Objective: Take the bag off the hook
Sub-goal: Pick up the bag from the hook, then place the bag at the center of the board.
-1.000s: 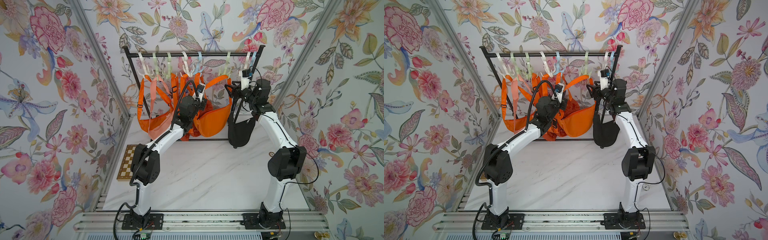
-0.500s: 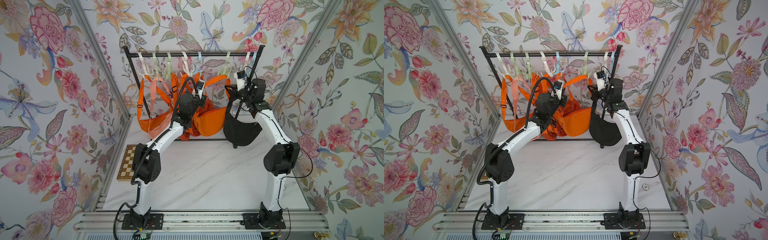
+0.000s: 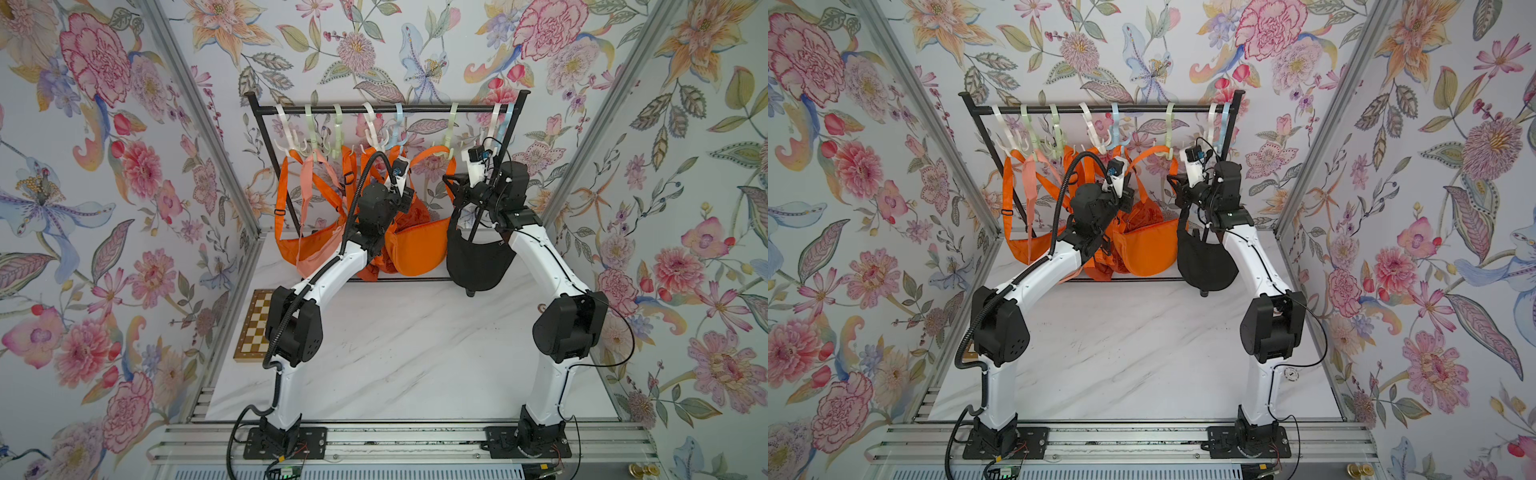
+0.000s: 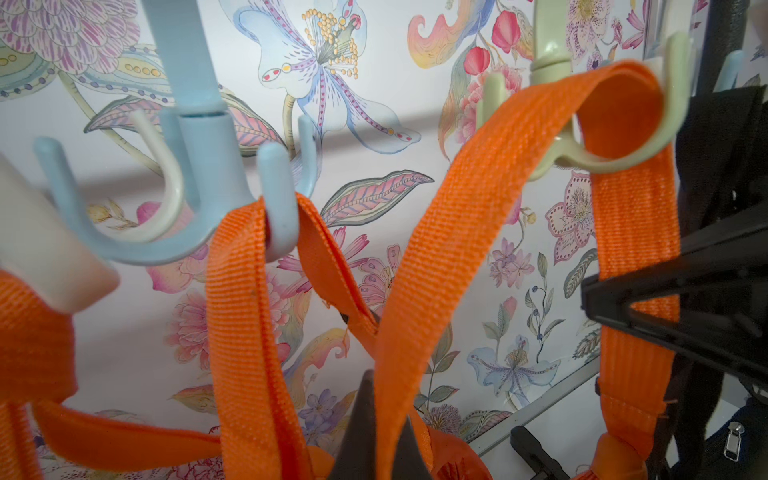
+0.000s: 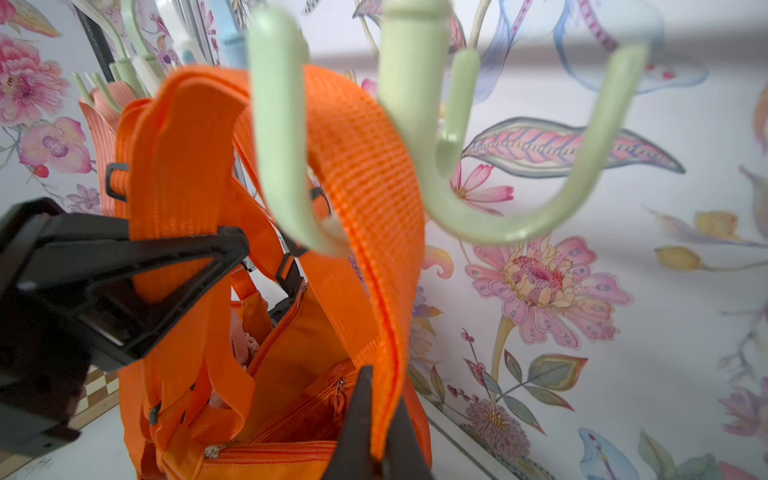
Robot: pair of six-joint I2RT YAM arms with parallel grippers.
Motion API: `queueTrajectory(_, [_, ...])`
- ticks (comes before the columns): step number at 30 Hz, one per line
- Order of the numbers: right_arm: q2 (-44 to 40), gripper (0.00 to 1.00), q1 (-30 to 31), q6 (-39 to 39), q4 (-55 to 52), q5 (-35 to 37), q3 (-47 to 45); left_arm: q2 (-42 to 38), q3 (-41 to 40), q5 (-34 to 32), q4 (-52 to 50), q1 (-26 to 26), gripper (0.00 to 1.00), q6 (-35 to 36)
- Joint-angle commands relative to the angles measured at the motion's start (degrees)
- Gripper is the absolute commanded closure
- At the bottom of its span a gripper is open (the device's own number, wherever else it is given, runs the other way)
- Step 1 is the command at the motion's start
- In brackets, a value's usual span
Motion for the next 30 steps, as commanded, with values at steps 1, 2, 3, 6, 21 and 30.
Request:
queueTrajectory(1, [-3.3,1.0,0.3,1.3,3.0,0.0,-0.1,-0.3,3.5,1.3,-0.1,0.2,1.0,-0.7])
queueTrajectory(2, [-3.7,1.0,0.3,1.5,3.0,0.2,0.0,-0.1,4.2,1.3,-0.5,0.1,1.0,-0.7])
queueTrajectory(3, [-4.1,1.0,0.2,1.7,3.0,0.5,0.0,0.0,5.4,1.3,-1.2,0.0,1.0,-0.6])
queueTrajectory(6, [-5.0,1.0,0.2,1.9,2.5,1.2,0.3,0.5,8.5,1.2,-2.7,-0.2,1.0,-0.4])
queueTrajectory(21, [-15.6,1.0,2.4,3.0,5.1,2.9,-10.9,-9.1,-2.6,-2.8,1.8,-2.1,1.0,0.8])
queueTrajectory(30, [-25.2,1.0,5.5,2.7,5.9,5.5,-21.9,-20.7,-16.9,-6.7,6.8,-3.7,1.0,2.0])
